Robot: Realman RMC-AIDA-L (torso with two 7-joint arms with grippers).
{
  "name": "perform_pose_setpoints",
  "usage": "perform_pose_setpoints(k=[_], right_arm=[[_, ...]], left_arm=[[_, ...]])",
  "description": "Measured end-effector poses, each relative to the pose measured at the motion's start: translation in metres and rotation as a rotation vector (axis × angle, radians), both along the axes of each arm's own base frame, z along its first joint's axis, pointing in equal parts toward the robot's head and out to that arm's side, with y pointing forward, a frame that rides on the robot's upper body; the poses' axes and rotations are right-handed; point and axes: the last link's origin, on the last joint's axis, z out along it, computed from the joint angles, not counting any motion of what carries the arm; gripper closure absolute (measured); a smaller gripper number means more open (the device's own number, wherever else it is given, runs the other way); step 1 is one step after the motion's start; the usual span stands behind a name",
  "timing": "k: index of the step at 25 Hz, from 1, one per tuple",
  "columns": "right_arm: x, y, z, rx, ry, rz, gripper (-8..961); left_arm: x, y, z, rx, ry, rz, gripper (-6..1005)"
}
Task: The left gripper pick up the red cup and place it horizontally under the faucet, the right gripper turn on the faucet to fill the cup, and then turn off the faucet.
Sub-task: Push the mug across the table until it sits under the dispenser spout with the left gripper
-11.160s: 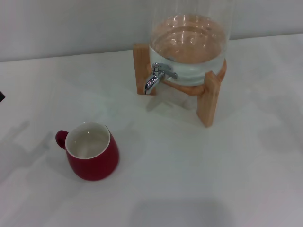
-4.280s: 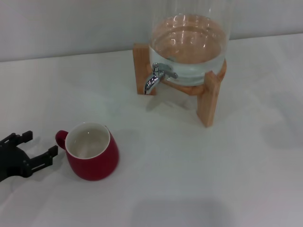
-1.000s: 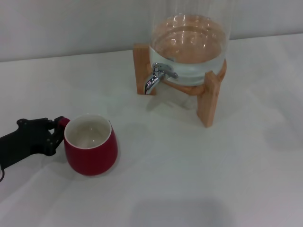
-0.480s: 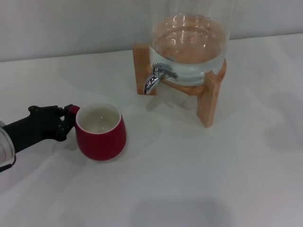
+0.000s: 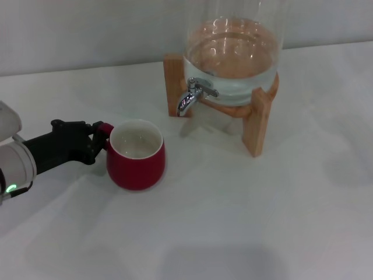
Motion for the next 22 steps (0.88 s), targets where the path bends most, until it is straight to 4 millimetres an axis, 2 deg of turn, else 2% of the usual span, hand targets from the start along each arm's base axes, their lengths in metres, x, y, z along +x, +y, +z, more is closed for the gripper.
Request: perform_pose_setpoints(k=[11, 22], right_arm=[[0.0, 0.0, 0.0, 0.0, -0.002, 0.001, 231], [0.0, 0.0, 0.0, 0.0, -0.003, 0.001, 231]], left_arm=[[0.015, 0.005, -0.004, 0.022, -0.02, -0.059, 863], [0.015, 0.01, -0.008, 0.038, -0.023, -0.05, 863]])
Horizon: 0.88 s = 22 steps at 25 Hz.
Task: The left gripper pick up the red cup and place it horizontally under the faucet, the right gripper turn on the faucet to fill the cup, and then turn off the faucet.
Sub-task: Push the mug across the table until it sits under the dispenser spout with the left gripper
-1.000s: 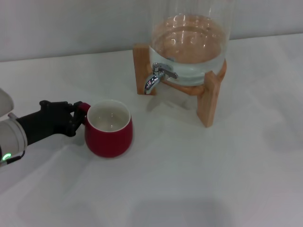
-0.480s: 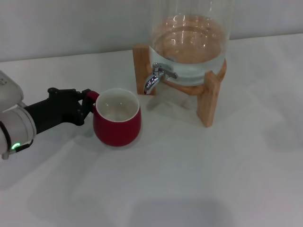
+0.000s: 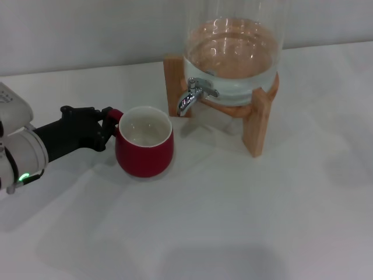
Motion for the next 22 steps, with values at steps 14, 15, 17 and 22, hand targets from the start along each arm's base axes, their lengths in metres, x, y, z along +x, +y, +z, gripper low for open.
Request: perform_pose_setpoints(k=[14, 15, 17, 22], right_arm=[[-0.002, 0.002, 0.0, -0.001, 0.0, 0.006, 231], [-0.002, 0.002, 0.0, 0.0, 0.0, 0.006, 231], [-0.002, 0.002, 0.0, 0.0, 0.0, 0.006, 231], [-0.002, 0.003, 0.0, 0.001, 0.001, 0.004, 231]], left_arm=[[0.006, 0.009, -0.011, 0.007, 0.002, -0.011, 862], [0.007, 0.01, -0.012, 0.002, 0.003, -0.01, 862], [0.008, 0.011, -0.014, -0.002, 0.003, -0.01, 862], [0.012, 0.012, -0.014, -0.011, -0.01, -0.011, 862]])
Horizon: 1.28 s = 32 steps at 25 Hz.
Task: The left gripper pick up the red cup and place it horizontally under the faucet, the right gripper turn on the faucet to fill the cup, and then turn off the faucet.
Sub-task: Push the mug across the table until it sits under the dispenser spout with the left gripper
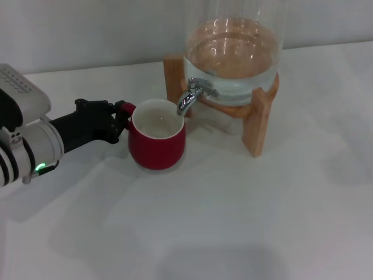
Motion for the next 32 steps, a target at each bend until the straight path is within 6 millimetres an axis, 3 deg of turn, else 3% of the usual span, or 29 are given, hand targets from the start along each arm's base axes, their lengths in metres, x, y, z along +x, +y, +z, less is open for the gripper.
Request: perform_pose_setpoints(k=[32], right_arm=[[0.002, 0.001, 0.0, 0.004, -0.007, -0.005, 232]], left_arm=[[0.024, 0.011, -0.01, -0.123, 0.042, 0.063, 862]])
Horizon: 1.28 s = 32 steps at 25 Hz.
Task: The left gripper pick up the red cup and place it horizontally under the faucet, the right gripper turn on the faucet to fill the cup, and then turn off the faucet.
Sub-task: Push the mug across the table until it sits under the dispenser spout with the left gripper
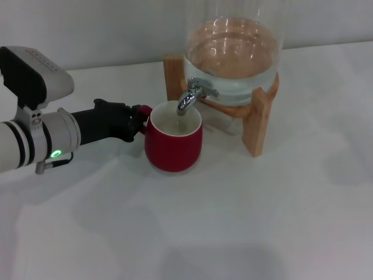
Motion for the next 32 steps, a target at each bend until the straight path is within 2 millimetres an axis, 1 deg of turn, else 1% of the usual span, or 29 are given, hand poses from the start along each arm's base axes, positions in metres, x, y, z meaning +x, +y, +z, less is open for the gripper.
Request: perform_pose_setpoints(k=[11, 25, 32], right_arm=[[0.0017, -0.003, 0.0007, 0.008, 0.003, -0.005, 232], [0.0036, -0.0055, 0.0004, 0.007, 0.004, -0.011, 232], [0.0039, -0.0054, 0.0003, 0.008, 0.003, -0.013, 232]], left_arm=[[0.0001, -0.0001, -0.0015, -0.007, 0.028, -0.001, 862], [0.0026, -0.0024, -0.0032, -0.028, 0.018, 0.031, 862], [-0.0014, -0.0008, -0.0028, -0.024, 0.05, 0.055, 812]])
